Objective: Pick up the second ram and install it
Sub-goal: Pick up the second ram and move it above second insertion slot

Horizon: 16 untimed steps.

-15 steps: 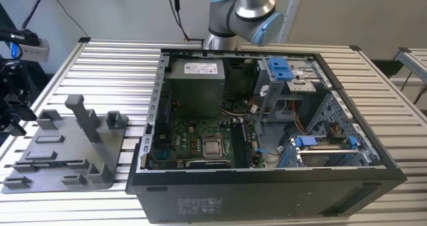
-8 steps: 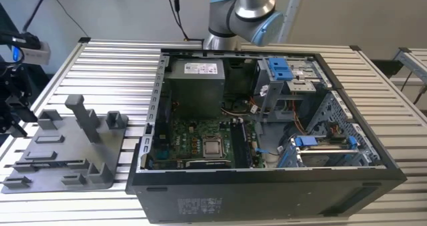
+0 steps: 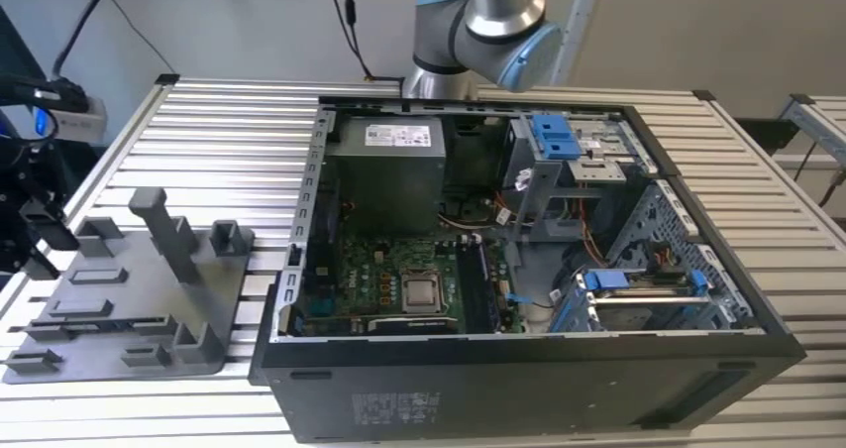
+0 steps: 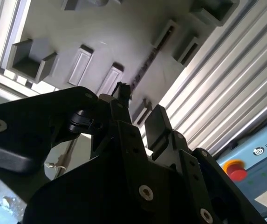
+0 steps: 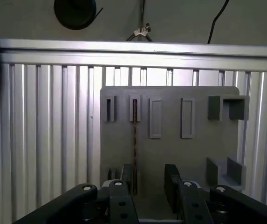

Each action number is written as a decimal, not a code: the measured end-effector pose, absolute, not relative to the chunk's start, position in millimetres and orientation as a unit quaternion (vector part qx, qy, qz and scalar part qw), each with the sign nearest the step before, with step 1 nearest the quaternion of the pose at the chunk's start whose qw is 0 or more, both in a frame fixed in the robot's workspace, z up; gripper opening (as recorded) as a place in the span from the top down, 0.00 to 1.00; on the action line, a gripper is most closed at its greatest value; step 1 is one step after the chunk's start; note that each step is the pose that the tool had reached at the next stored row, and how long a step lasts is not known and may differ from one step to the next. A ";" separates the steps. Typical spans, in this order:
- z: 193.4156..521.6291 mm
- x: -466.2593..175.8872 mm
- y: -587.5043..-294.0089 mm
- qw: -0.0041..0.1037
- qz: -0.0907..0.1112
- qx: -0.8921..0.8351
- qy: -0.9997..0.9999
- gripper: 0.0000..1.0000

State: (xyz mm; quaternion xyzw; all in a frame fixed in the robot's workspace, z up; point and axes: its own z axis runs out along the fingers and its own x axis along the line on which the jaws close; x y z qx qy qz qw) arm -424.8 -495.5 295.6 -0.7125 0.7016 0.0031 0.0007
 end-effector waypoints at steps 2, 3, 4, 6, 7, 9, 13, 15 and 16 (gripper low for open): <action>292.2 -424.8 -495.5 0.000 0.004 -0.713 0.702 0.58; 290.2 -424.8 -495.5 -0.001 0.004 -0.713 0.701 0.58; 288.6 -424.8 -495.5 -0.001 0.005 -0.713 0.701 0.58; 284.9 -424.8 -495.5 -0.001 0.005 -0.714 0.700 0.58; 283.2 -424.7 -495.5 -0.001 0.005 -0.715 0.699 0.58; 279.6 -424.6 -495.5 -0.002 0.005 -0.718 0.696 0.58; 272.4 -423.4 -495.5 -0.002 0.006 -0.722 0.691 0.58; 268.8 -422.8 -495.5 -0.002 0.006 -0.725 0.689 0.58; 266.9 -422.7 -495.4 -0.002 0.006 -0.727 0.687 0.58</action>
